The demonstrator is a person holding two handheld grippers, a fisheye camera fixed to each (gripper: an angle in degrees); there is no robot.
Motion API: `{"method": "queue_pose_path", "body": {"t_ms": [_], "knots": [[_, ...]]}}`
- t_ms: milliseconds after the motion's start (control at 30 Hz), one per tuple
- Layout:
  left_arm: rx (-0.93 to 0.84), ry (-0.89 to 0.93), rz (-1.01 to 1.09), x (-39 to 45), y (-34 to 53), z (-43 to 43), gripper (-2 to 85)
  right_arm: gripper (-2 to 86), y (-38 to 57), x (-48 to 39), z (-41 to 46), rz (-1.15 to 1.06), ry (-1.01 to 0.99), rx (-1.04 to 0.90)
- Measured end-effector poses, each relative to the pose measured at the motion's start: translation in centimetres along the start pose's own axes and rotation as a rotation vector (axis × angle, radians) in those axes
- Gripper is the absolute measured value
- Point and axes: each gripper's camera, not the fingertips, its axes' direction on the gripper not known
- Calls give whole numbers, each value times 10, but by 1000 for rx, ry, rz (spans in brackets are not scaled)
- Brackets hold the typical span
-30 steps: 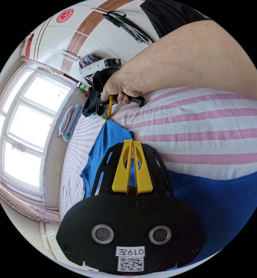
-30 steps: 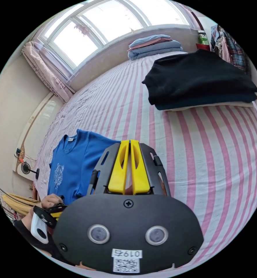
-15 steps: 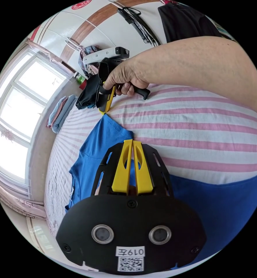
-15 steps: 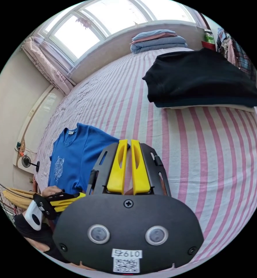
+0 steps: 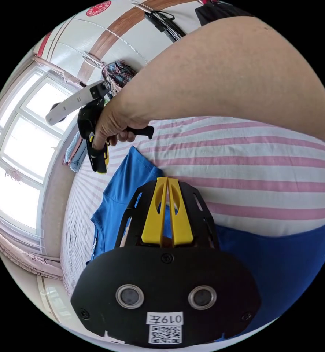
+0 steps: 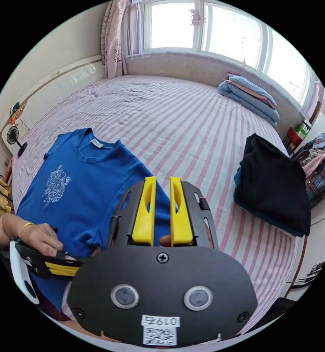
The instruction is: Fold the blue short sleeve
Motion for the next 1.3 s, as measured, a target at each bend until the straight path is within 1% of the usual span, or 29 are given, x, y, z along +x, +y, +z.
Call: {"method": "queue_pose_path", "body": {"t_ms": [100,267,333,400,533,700,800,867,933,1000,1033,1100,1167,1200,1267,1300], "knots": [[4,-1,14,4,9,-4,7,62,-11,-23,14,-42,-16,1],[10,-7,42,13,30,-12,7,52,-22,-62,41,-141,-25,-95],[12,-2,44,15,38,-15,7,2,-22,-77,51,-159,-12,-144],[13,2,47,18,46,-19,7,-5,-20,-90,53,-180,20,-147],[13,-12,56,28,68,-29,7,-9,-7,-113,47,-176,71,-84],[6,-43,60,43,95,-43,6,-9,24,-134,44,-170,86,-83],[7,-93,53,54,113,-56,6,-9,49,-139,21,-143,137,-26],[25,-168,69,68,130,-71,5,-9,69,-139,-2,-114,156,33],[35,-256,86,81,142,-83,5,-9,100,-136,-36,-64,105,108],[39,-264,97,91,155,-97,5,-10,127,-136,-58,-41,20,150],[41,-230,77,94,166,-108,5,-10,147,-137,-70,-11,-56,159],[44,-164,9,96,190,-130,5,-10,183,-144,-91,34,-133,182],[60,-91,-136,95,239,-170,6,-10,231,-168,-129,66,-135,299],[65,-73,-180,95,253,-181,6,-9,264,-194,-158,61,-121,374],[81,18,-396,94,326,-230,6,-9,312,-243,-200,51,-67,459],[86,43,-458,95,347,-242,6,-8,343,-279,-223,42,-41,505]]}}
